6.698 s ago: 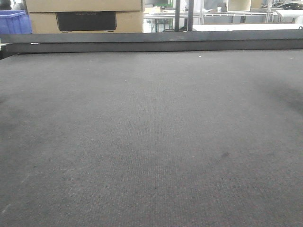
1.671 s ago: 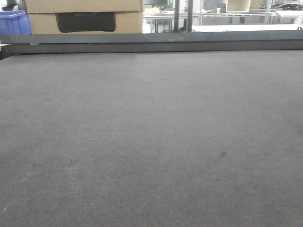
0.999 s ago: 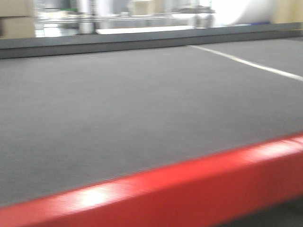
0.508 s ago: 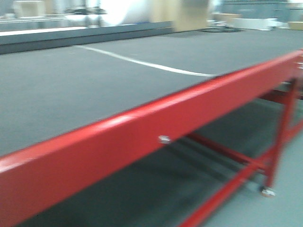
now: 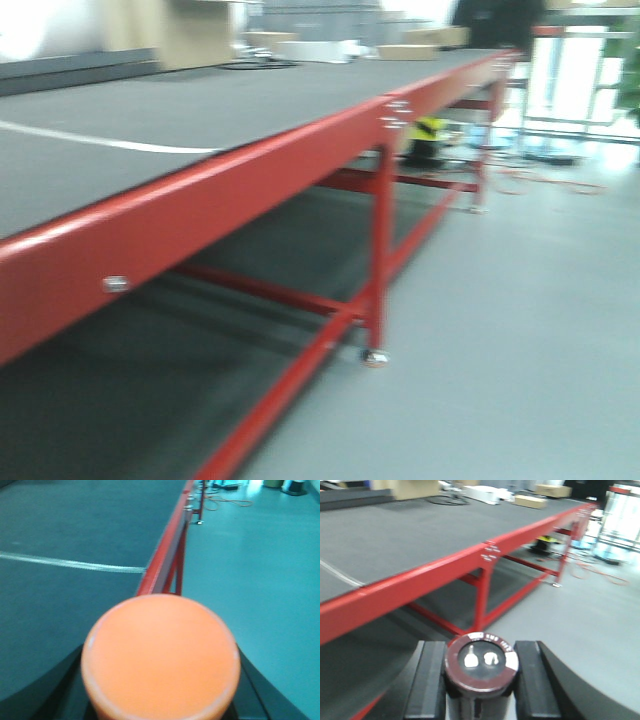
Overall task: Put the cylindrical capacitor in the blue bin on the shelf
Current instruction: 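Drive the base along the red-framed table holding both cylinders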
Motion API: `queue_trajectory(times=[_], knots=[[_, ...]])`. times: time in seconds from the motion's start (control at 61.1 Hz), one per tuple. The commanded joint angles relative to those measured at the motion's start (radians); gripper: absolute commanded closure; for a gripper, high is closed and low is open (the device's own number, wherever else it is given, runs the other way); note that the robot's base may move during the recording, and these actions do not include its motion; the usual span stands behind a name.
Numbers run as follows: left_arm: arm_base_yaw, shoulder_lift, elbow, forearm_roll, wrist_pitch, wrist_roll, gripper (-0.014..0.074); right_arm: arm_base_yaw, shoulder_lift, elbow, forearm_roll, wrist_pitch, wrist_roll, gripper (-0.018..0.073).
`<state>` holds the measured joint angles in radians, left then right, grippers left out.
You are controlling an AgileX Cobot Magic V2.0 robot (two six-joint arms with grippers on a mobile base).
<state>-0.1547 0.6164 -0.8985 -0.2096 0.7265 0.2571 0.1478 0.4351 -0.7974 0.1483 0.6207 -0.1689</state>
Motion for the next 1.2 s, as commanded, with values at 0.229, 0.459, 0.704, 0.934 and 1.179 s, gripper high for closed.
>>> queue_trajectory(times=[0.229, 0.459, 0.704, 0.934, 1.179], knots=[[-0.006, -0.002, -0.008, -0.004, -0.019, -0.002, 0.0707, 0.002, -0.005, -0.012, -0.005, -0.026, -0.008, 0.0640], [-0.006, -0.002, -0.008, -0.004, -0.019, -0.002, 0.0707, 0.002, -0.005, -0.012, -0.005, -0.026, -0.008, 0.0640], [-0.006, -0.002, -0.008, -0.004, -0.019, -0.002, 0.0707, 0.002, -0.005, -0.012, -0.005, -0.026, -0.008, 0.0640], [-0.006, -0.002, -0.008, -0.004, -0.019, -0.002, 0.0707, 0.002, -0.005, -0.012, -0.005, -0.026, -0.008, 0.0640], [-0.006, -0.002, -0.008, -0.004, -0.019, -0.002, 0.0707, 0.002, -0.005, -0.012, -0.005, -0.026, -0.008, 0.0640]])
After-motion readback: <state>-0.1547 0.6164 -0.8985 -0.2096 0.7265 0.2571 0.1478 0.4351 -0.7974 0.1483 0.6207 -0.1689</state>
